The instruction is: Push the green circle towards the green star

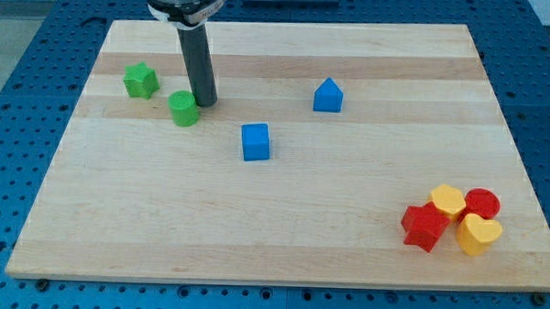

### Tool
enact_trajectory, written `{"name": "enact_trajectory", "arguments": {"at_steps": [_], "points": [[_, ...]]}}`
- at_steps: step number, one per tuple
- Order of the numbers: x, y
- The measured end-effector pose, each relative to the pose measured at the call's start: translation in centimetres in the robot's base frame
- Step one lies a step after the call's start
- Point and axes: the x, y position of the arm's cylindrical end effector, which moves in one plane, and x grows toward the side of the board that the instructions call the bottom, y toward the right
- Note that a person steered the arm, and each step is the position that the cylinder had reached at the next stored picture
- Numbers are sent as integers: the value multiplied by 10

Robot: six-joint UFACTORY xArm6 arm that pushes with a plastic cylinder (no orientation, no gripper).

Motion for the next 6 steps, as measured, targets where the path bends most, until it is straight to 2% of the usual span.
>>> {"name": "enact_trajectory", "arguments": {"at_steps": [3, 4, 6], "points": [[86, -3], [95, -31], [20, -24]]}}
